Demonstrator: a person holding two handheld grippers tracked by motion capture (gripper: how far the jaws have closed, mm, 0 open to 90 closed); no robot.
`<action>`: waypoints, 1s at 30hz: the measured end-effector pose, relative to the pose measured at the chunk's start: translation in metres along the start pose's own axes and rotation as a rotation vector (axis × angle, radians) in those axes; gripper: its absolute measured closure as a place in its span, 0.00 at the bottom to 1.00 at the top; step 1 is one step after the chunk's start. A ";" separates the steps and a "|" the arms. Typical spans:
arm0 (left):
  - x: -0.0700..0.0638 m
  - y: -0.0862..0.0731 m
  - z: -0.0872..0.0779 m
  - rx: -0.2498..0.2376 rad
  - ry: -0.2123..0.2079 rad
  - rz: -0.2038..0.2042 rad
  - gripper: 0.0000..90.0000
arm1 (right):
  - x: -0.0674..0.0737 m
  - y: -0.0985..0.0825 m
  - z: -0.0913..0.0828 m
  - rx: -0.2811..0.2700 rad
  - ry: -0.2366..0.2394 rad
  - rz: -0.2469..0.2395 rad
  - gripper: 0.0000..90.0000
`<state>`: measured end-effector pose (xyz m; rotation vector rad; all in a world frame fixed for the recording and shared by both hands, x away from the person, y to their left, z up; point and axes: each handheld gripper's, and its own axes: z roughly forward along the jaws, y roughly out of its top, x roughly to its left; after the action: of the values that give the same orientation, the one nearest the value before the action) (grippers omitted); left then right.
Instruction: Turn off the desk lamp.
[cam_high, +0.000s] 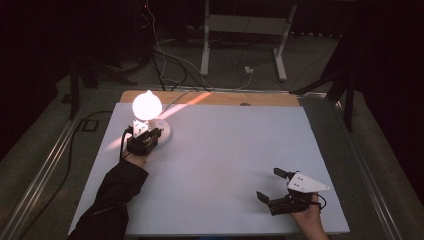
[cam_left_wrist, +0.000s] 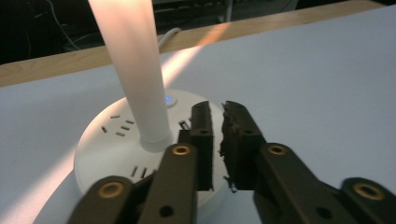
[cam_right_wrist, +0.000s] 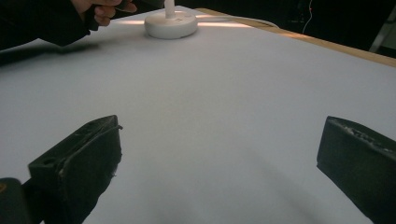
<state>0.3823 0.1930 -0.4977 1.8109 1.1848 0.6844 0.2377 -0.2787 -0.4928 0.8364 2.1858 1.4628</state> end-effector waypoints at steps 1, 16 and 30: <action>0.001 -0.001 0.002 0.014 0.007 0.002 0.97 | 0.000 0.000 0.000 0.000 -0.001 -0.001 0.00; 0.007 -0.004 0.015 0.041 0.005 -0.011 1.00 | 0.001 0.000 0.000 0.006 -0.001 -0.004 0.00; 0.003 -0.006 0.024 0.083 0.004 0.010 1.00 | 0.001 0.000 0.000 0.010 0.001 -0.004 0.00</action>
<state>0.4003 0.1882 -0.5146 1.8858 1.2236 0.6541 0.2374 -0.2781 -0.4933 0.8349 2.1963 1.4520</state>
